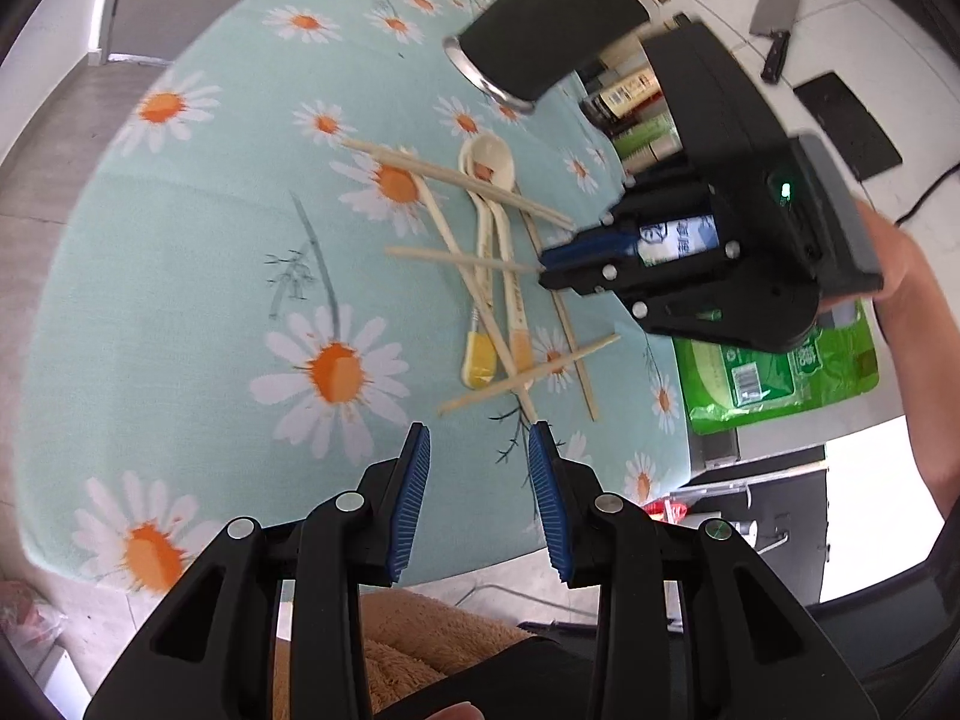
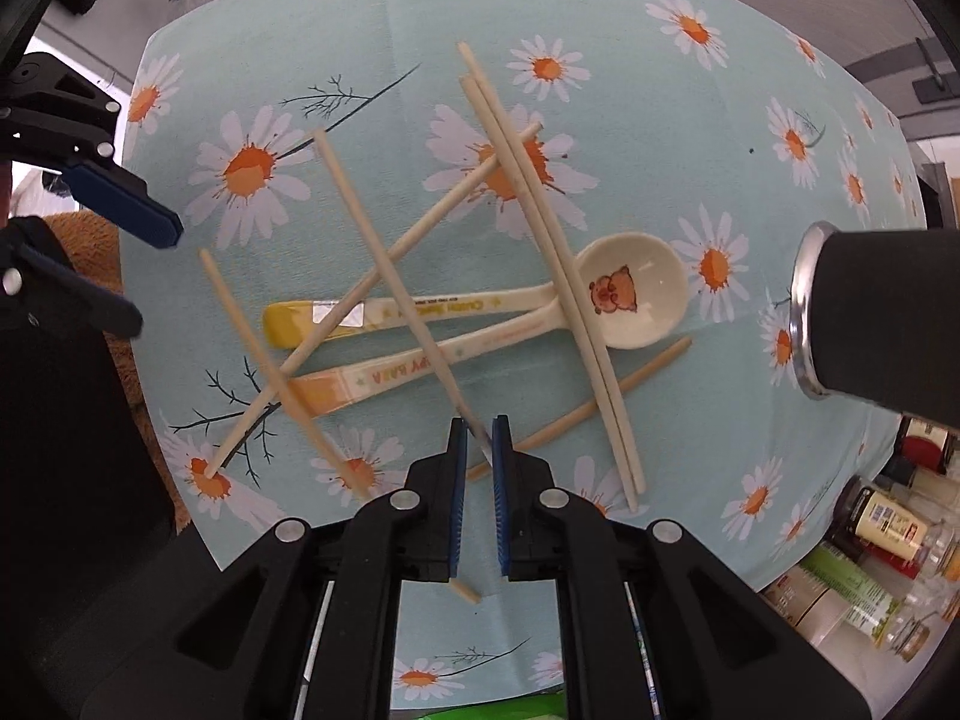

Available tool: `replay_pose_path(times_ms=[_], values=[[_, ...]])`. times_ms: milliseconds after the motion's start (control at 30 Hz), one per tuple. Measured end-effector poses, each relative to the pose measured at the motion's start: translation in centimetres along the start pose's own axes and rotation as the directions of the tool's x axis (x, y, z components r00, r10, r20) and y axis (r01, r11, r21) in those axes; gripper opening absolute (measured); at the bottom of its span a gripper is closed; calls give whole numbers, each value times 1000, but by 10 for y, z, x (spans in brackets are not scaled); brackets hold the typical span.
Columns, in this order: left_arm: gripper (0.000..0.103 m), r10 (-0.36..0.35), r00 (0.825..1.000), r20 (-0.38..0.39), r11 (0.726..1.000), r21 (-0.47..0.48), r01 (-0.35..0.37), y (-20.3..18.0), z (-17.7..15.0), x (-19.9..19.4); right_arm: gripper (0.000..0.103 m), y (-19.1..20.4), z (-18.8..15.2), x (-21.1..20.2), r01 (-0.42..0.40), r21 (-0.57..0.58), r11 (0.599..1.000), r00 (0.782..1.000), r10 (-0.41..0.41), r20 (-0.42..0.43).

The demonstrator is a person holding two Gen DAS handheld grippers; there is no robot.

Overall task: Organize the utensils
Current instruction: 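Grasp a wooden chopstick from the pile with the left tool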

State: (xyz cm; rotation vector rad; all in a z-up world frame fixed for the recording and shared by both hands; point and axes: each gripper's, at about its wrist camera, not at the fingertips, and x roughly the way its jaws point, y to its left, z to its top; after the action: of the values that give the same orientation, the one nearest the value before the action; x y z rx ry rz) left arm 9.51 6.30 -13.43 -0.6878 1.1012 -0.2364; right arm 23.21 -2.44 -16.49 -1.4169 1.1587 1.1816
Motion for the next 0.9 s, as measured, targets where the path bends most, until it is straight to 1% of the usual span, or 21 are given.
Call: replay_pose_path(times_ms=[67,167,233,333,467,567,633,700,733,800,833,900], values=[[33,8,1000,-4,1000,15,-8,-4,1,8,10,0,4,0,4,-32,999,1000,-5,-9],[33,53,999,-4,997,50,-53,-10,2,22,10,3,8,1,12,-72,997,1000,-14,-22],[33,75,997,20,994,77,-76,-16,2,27,10,8,11,7,14,-96,995,999,-17,-27],[33,94,995,41,991,94,-98,-23,1,32,7,16,12,11,17,-126,992,999,-21,-27],[33,127,989,78,981,135,-137,-31,0,32,5,14,18,-1,5,-119,993,999,0,42],[33,120,984,135,981,137,-138,-29,3,15,5,9,15,-18,-4,-76,997,994,12,106],[33,124,978,171,981,128,-147,-27,7,5,5,6,11,-29,2,-41,999,988,4,155],[33,114,968,223,983,118,-143,-22,10,-8,5,4,4,-39,-4,-12,1000,977,6,213],[33,113,959,259,983,111,-145,-19,11,-15,5,2,1,-44,-2,10,1000,969,-1,249],[33,103,946,306,984,104,-141,-14,12,-25,5,-1,-5,-50,-3,41,999,951,-10,309],[33,98,939,330,985,105,-140,-13,13,-28,5,-2,-10,-51,10,45,999,946,-24,324],[33,113,919,377,979,115,-167,-12,15,-33,5,-2,-18,-54,13,45,999,933,-28,358]])
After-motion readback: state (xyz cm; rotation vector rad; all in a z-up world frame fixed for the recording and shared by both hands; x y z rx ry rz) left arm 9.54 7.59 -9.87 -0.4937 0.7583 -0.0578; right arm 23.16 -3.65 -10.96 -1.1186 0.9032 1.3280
